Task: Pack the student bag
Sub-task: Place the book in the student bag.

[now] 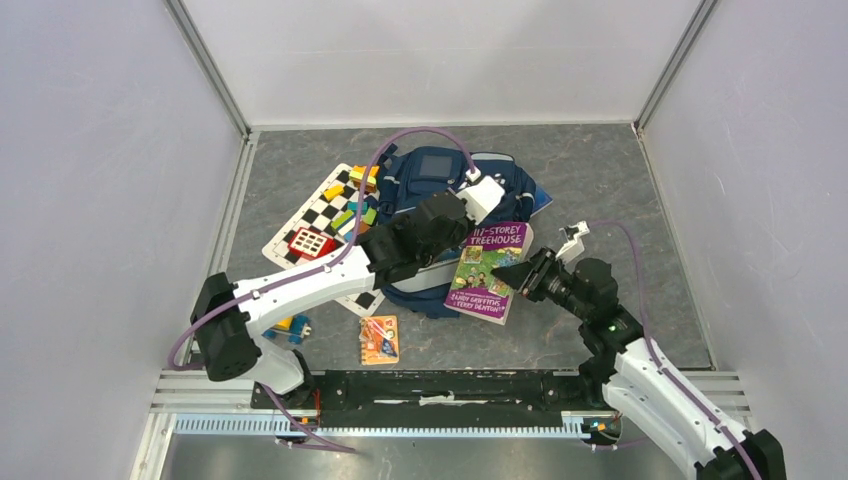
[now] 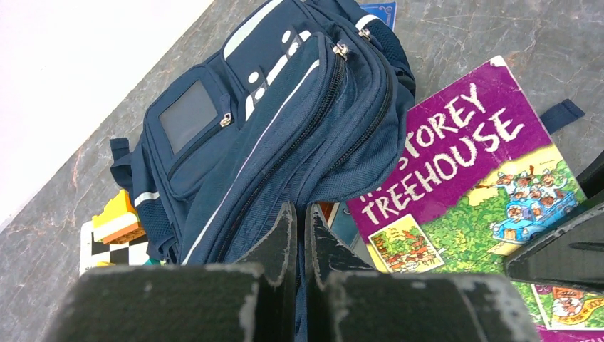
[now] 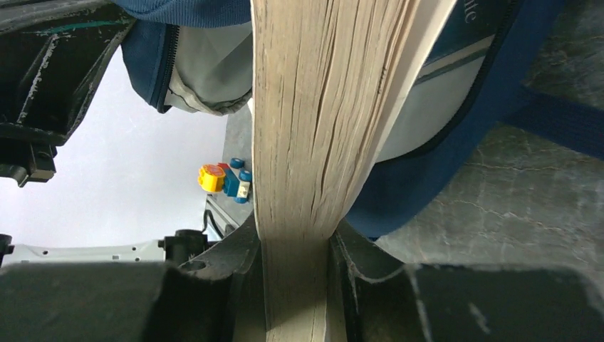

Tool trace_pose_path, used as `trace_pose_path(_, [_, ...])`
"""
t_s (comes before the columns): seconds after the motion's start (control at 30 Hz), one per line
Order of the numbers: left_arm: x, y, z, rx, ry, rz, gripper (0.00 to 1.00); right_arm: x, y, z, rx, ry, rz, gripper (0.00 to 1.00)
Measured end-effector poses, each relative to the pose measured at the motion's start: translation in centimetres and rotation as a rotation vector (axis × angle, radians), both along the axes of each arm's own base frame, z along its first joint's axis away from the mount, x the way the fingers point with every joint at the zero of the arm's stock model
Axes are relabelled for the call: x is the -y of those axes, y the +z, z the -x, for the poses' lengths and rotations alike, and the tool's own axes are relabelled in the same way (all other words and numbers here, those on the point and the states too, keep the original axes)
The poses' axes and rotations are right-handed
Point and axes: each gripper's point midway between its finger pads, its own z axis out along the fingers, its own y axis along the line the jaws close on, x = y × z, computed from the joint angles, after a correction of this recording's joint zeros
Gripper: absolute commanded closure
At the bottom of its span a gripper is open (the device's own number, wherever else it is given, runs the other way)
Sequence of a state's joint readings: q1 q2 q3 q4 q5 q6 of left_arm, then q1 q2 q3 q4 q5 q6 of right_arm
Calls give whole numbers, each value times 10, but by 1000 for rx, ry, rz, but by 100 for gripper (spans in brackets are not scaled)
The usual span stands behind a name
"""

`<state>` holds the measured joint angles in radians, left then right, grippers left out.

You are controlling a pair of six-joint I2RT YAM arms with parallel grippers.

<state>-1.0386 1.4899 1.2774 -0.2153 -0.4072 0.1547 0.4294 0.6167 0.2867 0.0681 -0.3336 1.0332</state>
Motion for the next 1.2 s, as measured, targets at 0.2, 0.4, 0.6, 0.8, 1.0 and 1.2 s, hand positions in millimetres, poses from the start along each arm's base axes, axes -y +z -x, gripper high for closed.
trace_pose_path(0.2, [0, 2, 2, -11, -8, 27, 98, -13, -2, -10, 15, -79, -33, 100])
trace_pose_path(0.4, [1, 1, 5, -25, -16, 42, 98, -32, -10, -25, 41, -145, -31, 100])
trace_pose_path(0.6, [3, 1, 7, -33, -36, 48, 98, -44, -14, -38, 71, -204, -41, 100])
trace_pose_path(0.8, [3, 4, 7, -51, -75, 72, 98, -37, -18, -50, 120, -271, 12, 100])
trace_pose_path(1.0, [3, 6, 7, -64, -98, 86, 98, -32, -28, -66, 147, -332, 82, 100])
trace_pose_path(1.2, [1, 8, 5, -74, -103, 90, 98, -48, -27, -87, 144, -352, 49, 100])
